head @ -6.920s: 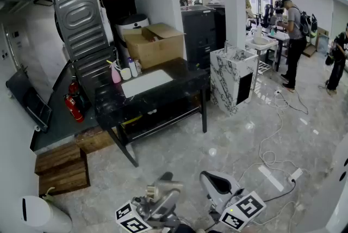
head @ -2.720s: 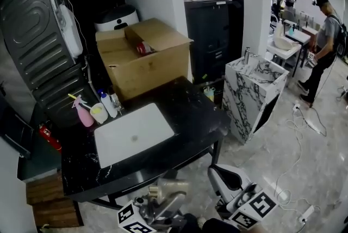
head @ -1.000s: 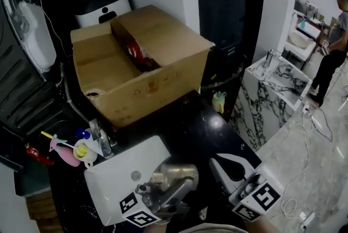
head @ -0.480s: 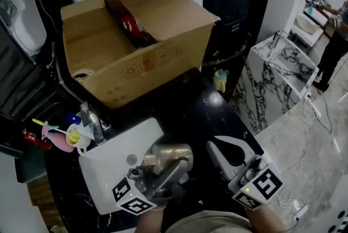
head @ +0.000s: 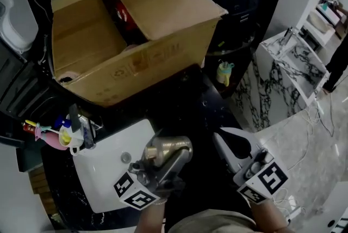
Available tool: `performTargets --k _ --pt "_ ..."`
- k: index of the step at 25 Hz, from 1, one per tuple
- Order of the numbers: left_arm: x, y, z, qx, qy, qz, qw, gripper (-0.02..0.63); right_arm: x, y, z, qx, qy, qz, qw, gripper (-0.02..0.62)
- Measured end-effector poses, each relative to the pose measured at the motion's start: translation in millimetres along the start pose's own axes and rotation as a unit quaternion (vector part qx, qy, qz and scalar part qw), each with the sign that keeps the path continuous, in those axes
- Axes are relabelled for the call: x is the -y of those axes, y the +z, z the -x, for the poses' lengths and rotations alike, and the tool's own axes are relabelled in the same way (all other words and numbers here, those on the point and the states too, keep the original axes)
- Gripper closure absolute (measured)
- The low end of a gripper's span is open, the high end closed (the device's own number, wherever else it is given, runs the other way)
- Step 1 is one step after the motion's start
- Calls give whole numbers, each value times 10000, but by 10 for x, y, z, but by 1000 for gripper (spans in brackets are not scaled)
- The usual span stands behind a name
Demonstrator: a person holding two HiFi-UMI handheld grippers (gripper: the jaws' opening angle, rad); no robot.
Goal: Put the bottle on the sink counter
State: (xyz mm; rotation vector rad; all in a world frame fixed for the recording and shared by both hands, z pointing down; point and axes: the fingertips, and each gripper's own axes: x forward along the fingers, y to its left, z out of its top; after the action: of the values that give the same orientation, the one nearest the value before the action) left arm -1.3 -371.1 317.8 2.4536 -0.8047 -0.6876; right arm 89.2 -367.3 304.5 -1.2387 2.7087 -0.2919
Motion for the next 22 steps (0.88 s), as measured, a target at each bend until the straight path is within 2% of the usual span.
performTargets --k 4,9,14,19,22 --pt "-201 -44 -188 -18 380 -50 9993 258 272 -183 -53 -429 40 118 9990 592" --pt "-434 -136 -397 -196 740 -127 9970 258 400 -238 -201 -427 334 -164 9984 592" --pt "-692 -255 -540 -467 1003 -304 9934 258 606 -593 -229 -1019 466 -207 9935 592" --pt "-928 -357 -656 -721 1246 -600 9878 258 826 -616 -369 -965 552 -382 9931 592" --pt "-1070 -417 -719 -940 1465 -811 9814 258 925 -605 -456 -913 627 -459 9928 592"
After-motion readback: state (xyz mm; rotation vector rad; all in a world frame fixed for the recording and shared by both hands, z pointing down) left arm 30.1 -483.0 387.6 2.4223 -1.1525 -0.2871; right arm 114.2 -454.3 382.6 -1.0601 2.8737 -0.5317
